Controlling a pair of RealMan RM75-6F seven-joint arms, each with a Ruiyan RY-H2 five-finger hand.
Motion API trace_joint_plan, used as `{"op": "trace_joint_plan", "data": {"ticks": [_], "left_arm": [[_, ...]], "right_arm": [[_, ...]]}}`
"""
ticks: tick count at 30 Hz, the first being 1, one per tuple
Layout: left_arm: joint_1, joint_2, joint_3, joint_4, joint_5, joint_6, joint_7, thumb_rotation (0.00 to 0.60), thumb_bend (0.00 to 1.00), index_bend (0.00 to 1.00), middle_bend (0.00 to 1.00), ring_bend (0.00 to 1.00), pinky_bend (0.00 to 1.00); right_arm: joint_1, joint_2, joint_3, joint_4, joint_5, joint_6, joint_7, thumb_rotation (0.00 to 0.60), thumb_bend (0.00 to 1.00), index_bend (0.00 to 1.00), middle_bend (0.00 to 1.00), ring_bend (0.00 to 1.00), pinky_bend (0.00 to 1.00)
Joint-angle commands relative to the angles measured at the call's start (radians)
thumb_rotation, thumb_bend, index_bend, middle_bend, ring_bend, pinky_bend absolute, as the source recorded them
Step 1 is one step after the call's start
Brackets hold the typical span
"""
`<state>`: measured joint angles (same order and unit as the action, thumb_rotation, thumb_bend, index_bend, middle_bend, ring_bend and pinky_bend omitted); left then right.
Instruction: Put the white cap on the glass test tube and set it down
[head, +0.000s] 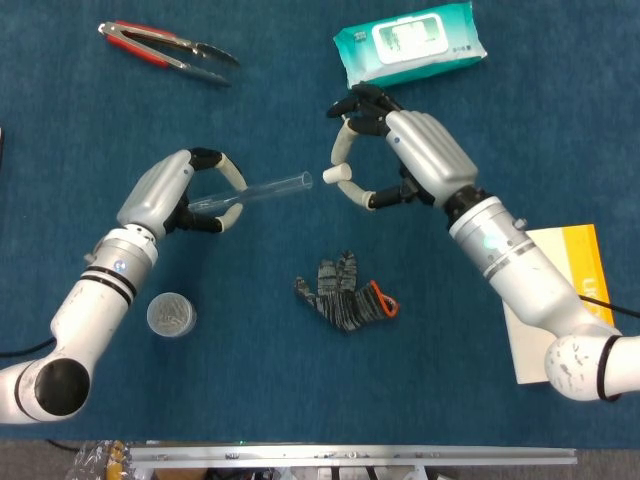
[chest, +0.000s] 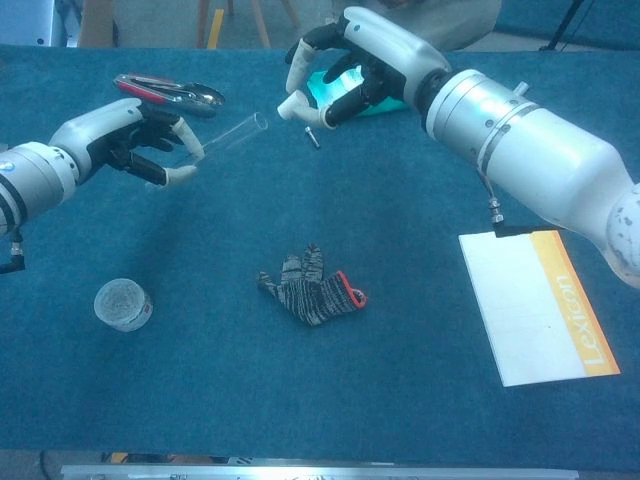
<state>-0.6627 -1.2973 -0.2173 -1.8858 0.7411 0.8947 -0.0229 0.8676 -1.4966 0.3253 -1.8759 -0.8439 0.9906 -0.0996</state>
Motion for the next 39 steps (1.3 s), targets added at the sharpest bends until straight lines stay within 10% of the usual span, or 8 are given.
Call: {"op": "trace_joint_plan", "data": {"ticks": [1,39], "left_arm": [[-0.004,-0.003,0.002,-0.003,-0.003,0.002,0.007,0.6,0.34,0.55,0.32,0.16,0.13],[-0.025,-0.013,0.011,-0.013,-0.032,0.011,0.022,0.6,0.34,0.55,0.32,0.16,0.13]], "right_arm": [[0.001,-0.004,-0.002,0.002,0.0,-0.002,-0.001,0.6,0.32,0.58,0.25,0.07,0.23],[0.001,-0.027,-0.007,0.029,-0.003,-0.02,0.013,0.6,0.32,0.58,0.25,0.07,0.23]]}}
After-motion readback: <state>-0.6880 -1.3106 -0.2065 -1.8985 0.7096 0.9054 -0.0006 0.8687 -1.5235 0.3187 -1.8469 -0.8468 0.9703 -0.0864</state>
